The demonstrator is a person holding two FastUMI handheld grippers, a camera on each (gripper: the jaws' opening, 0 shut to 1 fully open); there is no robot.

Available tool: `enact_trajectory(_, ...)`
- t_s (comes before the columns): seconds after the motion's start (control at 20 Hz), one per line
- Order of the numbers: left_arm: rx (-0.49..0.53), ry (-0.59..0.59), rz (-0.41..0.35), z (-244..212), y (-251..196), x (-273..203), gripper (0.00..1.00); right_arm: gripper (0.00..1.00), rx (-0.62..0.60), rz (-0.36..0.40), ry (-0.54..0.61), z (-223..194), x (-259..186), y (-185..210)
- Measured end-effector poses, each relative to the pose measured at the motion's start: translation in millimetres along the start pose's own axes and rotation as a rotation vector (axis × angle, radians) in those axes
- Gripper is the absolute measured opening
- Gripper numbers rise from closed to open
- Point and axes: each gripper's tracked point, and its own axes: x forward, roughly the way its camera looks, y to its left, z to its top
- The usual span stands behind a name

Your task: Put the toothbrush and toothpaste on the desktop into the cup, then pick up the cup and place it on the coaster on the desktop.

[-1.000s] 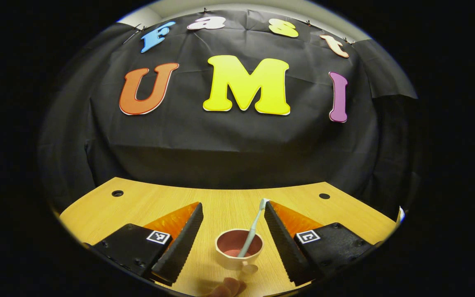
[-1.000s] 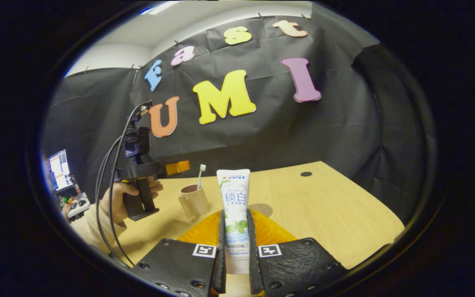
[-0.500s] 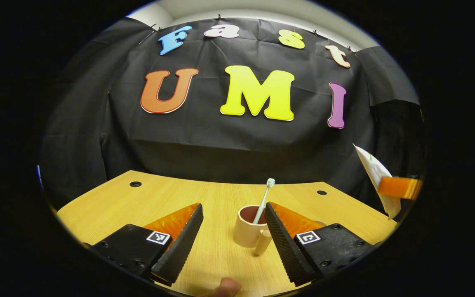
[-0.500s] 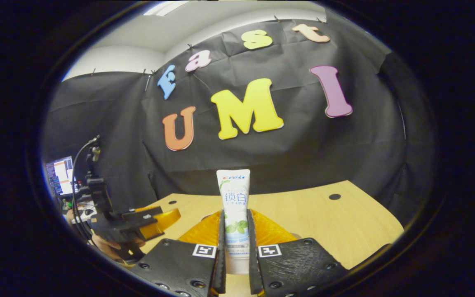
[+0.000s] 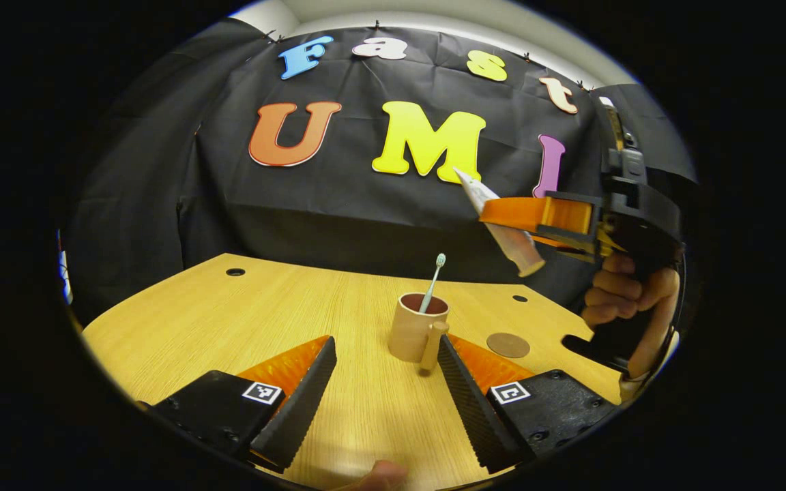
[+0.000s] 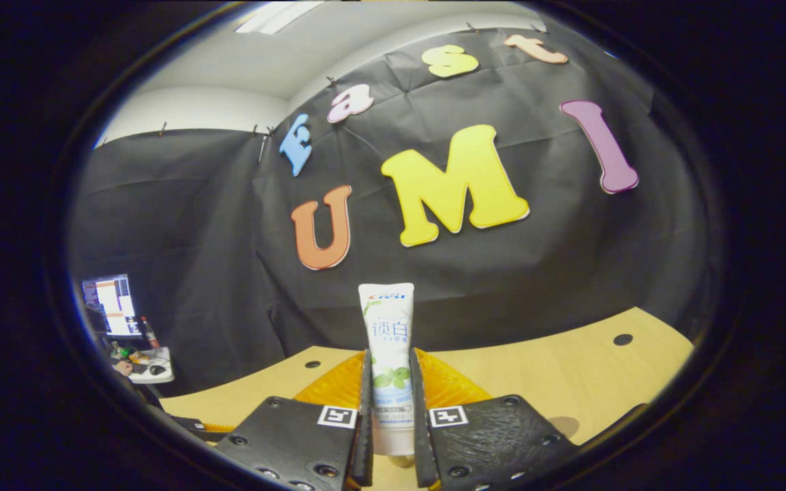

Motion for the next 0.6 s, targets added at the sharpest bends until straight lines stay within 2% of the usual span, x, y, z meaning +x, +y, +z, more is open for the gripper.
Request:
enact_trajectory(0.2, -0.01, 0.027, 0.001, -11, 9, 0, 0.95, 0.24, 0.002, -0.02, 0.044, -28, 32, -1)
enact_trajectory(0.6, -0.013, 0.024, -0.028, -10, 5, 2, 0.98, 0.27, -0.04, -0.034, 0.042, -38, 48, -1)
